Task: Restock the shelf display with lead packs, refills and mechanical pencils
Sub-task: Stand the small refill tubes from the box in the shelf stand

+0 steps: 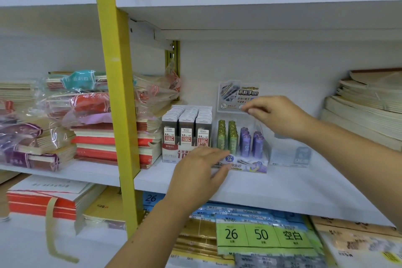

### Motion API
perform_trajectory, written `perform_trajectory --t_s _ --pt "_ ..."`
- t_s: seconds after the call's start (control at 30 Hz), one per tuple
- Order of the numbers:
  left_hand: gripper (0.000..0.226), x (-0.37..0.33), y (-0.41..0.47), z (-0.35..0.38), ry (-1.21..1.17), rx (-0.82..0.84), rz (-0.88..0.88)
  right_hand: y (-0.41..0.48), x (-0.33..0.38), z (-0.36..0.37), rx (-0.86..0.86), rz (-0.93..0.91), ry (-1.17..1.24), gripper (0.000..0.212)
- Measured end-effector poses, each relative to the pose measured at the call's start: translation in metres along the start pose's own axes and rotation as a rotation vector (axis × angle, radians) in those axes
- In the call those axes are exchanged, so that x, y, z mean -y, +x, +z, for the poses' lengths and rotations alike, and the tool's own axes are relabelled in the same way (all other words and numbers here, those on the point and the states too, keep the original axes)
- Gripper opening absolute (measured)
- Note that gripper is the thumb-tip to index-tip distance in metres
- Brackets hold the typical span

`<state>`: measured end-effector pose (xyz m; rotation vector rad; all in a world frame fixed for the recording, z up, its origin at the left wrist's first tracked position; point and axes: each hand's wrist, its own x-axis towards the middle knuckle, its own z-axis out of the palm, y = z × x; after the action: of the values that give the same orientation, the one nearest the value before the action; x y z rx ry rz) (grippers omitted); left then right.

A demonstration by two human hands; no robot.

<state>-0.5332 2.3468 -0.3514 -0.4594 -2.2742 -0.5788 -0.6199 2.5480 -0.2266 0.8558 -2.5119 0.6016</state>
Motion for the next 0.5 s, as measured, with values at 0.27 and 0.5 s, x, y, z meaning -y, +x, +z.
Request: perform_trajectory --t_s 0.27,0.5 --pt "0.025 -0.044 -0.084 -0.002 0.029 -0.041 0.136 -0.176 0.034 0.026 -0.088 -0.023 0.611 0.021" --pt "0.023 -0.049 -0.241 0.082 -0.267 0.497 -0.285 -0.320 -0.024 0.176 0.364 0.465 0.557 0.026"
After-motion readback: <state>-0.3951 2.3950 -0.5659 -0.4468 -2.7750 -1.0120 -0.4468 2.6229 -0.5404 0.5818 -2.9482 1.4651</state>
